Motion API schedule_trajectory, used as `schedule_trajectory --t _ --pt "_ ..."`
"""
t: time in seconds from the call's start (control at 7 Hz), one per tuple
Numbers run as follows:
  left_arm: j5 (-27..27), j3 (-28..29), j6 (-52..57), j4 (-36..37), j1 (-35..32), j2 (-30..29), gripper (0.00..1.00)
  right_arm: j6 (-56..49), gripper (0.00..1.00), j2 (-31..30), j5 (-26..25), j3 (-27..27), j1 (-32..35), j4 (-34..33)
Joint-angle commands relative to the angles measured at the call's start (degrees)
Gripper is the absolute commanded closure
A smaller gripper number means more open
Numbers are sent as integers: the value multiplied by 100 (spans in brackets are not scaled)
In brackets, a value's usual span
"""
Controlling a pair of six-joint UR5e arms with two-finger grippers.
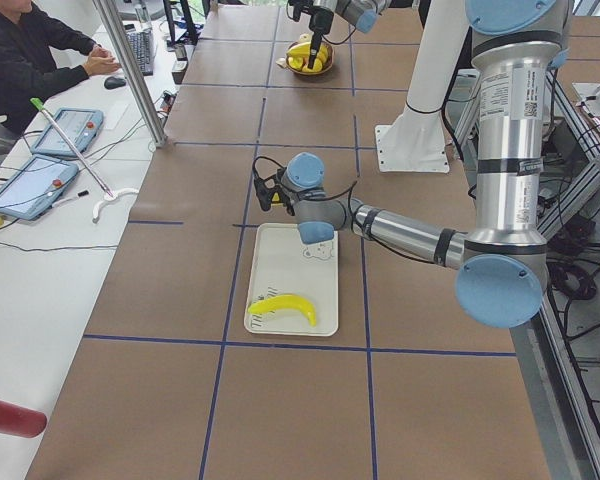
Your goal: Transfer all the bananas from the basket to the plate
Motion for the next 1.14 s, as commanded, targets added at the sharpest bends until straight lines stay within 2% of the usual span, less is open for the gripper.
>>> schedule_trajectory --t 0.0,0.29,0.71,0.86,1.0 --pt "41 691 1232 -7 -260 142 100 -2 0 -111 -31 -2 14 1" --pt "41 1343 2079 -15 -560 72 100 7 0 -103 -31 -2 14 1" --pt "41 1591 2117 -24 -561 72 100 7 0 -112 -31 -2 5 1" --pt "41 1600 2117 -24 -561 72 84 7 0 -112 -31 -2 5 1" --pt "59 1609 2126 -33 -561 72 1 7 0 -121 -31 -2 14 1"
